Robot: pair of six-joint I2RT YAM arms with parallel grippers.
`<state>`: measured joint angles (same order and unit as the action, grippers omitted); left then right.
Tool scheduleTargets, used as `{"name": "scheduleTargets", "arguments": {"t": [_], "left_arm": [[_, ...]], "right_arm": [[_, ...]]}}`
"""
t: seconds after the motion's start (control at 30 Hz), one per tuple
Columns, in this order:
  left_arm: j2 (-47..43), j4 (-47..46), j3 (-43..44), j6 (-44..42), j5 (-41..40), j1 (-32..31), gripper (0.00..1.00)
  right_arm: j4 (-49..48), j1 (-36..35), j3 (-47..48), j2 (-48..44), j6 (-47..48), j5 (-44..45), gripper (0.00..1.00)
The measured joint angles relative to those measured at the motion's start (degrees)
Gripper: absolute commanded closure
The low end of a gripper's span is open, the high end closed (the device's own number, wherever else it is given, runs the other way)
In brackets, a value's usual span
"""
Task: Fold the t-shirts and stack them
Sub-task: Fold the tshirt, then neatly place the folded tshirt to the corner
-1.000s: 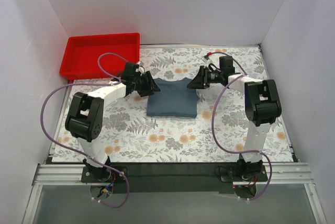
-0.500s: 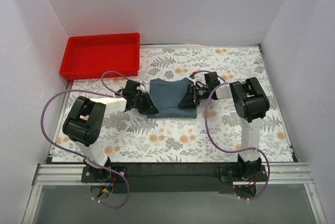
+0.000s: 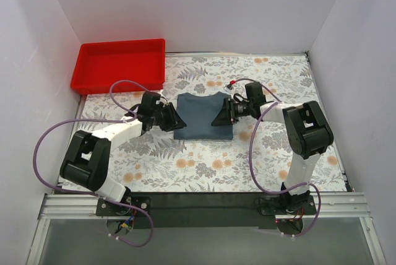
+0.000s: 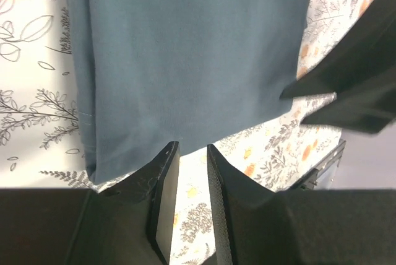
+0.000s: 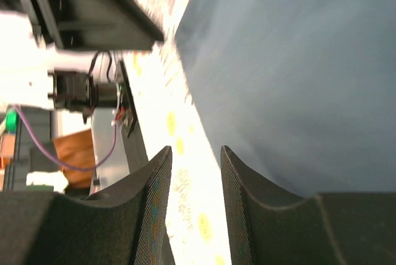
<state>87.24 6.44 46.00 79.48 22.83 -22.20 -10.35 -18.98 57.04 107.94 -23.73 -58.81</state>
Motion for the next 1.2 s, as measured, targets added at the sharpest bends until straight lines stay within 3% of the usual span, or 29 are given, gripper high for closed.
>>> {"name": "scheduleTargets", "arguments": {"t": [0.3,0.47,0.67,0.83,1.0,1.2], "left_arm": [[3.6,-1.0,-5.4,-0.7,-3.1,0.0,0.74],[2.5,-0.3,-5.4,-1.9,-3.4,0.0,0.64],[-7.2,8.2,-2.9,-4.6,-9.4,0.0,0.43],[-15.4,13.6,0.6,-6.3,-15.0,0.0,0.27],[-19.8,18.6,1.2,-7.6,-18.9,0.0,0.26],[-22.1,23.1,1.2,-8.9,-22.2,0.0,0.27]], "right_arm": [[0.3,-1.7,-7.9,3.0,2.7,0.9,0.63],[1.1,-0.2,-8.1,1.3,2.7,1.8,0.63],[9.2,0.2,-5.2,-9.2,4.2,11.8,0.56],[18.2,0.2,3.1,-14.3,6.1,26.4,0.49],[24.5,0.2,8.1,-12.4,7.1,37.2,0.49],[28.5,0.2,8.9,-6.1,6.6,41.8,0.50]]}}
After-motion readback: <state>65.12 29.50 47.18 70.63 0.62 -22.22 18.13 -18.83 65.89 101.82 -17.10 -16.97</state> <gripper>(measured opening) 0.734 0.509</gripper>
